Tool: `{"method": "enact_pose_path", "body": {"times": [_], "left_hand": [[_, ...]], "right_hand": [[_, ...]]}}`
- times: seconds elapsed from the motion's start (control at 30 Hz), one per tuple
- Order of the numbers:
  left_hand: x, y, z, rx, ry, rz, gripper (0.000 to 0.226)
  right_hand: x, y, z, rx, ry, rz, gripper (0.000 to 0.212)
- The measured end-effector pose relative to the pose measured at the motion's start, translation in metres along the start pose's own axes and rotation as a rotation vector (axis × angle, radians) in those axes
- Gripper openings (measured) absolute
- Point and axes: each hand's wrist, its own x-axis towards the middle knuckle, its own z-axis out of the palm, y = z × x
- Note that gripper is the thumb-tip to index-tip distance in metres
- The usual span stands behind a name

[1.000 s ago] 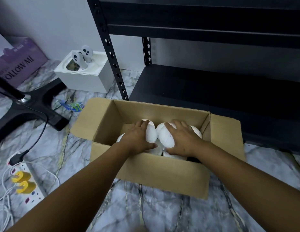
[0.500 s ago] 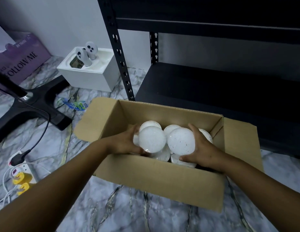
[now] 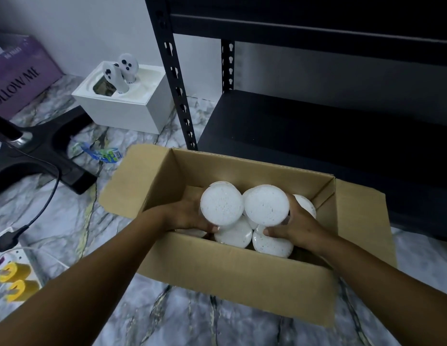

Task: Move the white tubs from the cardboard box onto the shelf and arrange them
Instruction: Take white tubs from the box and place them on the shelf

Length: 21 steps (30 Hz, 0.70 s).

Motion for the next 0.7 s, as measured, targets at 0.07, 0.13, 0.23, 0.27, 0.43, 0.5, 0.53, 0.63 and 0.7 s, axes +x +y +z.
{"method": "enact_pose_path", "body": {"times": [0.07,0.13,0.23,0.27,0.43,0.5,0.53,0.63,0.7], "left_hand": [[0.000,0.001,-0.001,-0.038,0.023,0.034,0.094],[0.000,0.002,-0.001,-0.089,0.060,0.039,0.094],[-0.001,0.003,-0.001,-0.156,0.114,0.024,0.093],[-0.002,0.002,-0.001,-0.161,0.128,0.017,0.092],[-0.006,0.004,0.003,-0.155,0.197,0.014,0.091],[-0.010,0.006,0.005,-0.186,0.221,0.036,0.093],[-0.013,0.008,0.006,-0.205,0.232,0.051,0.095],[-0.020,0.017,0.008,-0.260,0.278,0.092,0.095],[-0.023,0.025,0.008,-0.286,0.321,0.118,0.094]], "right_hand": [[0.002,-0.003,0.002,0.062,0.013,-0.013,0.092],[0.002,-0.005,0.003,0.107,0.026,-0.008,0.090],[-0.001,-0.010,0.004,0.096,0.027,0.005,0.090],[-0.002,-0.011,0.004,0.081,0.026,0.005,0.089],[-0.010,-0.020,0.003,0.060,0.052,-0.018,0.088],[-0.014,-0.022,0.002,0.065,0.073,-0.039,0.086],[-0.015,-0.023,0.001,0.074,0.078,-0.051,0.086],[-0.020,-0.028,-0.002,0.112,0.083,-0.086,0.090],[-0.022,-0.032,-0.004,0.146,0.086,-0.099,0.088]]}}
